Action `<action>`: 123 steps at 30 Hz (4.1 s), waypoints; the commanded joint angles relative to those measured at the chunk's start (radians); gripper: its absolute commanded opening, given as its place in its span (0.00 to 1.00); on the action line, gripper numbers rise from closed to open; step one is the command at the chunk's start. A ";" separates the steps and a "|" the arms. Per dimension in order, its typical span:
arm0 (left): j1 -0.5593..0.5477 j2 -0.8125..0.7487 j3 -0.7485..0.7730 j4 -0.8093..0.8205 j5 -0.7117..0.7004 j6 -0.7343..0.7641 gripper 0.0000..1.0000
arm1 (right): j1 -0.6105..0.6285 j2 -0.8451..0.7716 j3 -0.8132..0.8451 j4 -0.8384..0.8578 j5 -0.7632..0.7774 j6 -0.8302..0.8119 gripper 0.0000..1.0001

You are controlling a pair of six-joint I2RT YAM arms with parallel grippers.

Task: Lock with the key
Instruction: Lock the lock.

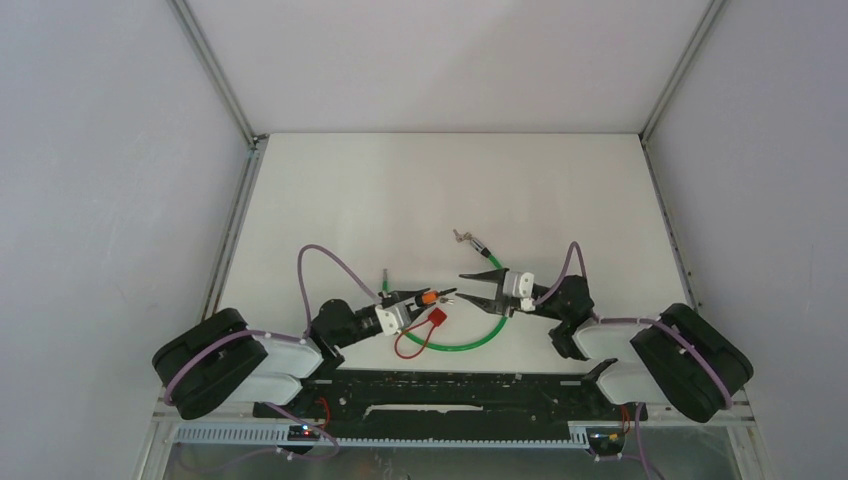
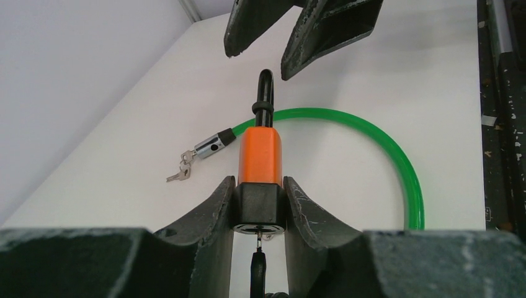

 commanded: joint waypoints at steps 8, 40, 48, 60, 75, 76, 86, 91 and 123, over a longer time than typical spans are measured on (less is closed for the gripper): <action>0.004 -0.024 0.054 0.059 0.051 0.025 0.00 | -0.001 0.042 0.046 0.032 -0.087 0.014 0.36; 0.003 -0.029 0.038 0.093 0.037 0.036 0.00 | -0.001 0.078 0.095 -0.051 -0.132 0.012 0.01; -0.019 -0.060 0.072 -0.069 0.003 0.107 0.00 | -0.004 0.103 0.120 -0.060 -0.182 0.045 0.00; -0.021 -0.044 0.071 -0.043 0.013 0.101 0.00 | 0.005 0.202 0.151 0.061 -0.252 0.137 0.00; -0.026 -0.014 0.100 -0.066 0.151 0.086 0.00 | 0.042 0.180 0.155 -0.034 -0.170 0.054 0.00; -0.026 -0.012 0.103 -0.068 0.163 0.085 0.00 | 0.047 0.178 0.155 -0.041 -0.162 0.044 0.00; -0.028 -0.014 0.099 -0.061 0.173 0.081 0.00 | 0.076 0.161 0.159 -0.119 -0.112 -0.036 0.00; -0.027 -0.013 0.099 -0.054 0.183 0.076 0.00 | 0.113 0.137 0.169 -0.235 -0.057 -0.135 0.00; -0.026 -0.034 0.048 0.069 0.064 0.062 0.00 | 0.174 0.138 0.225 -0.441 0.014 -0.281 0.00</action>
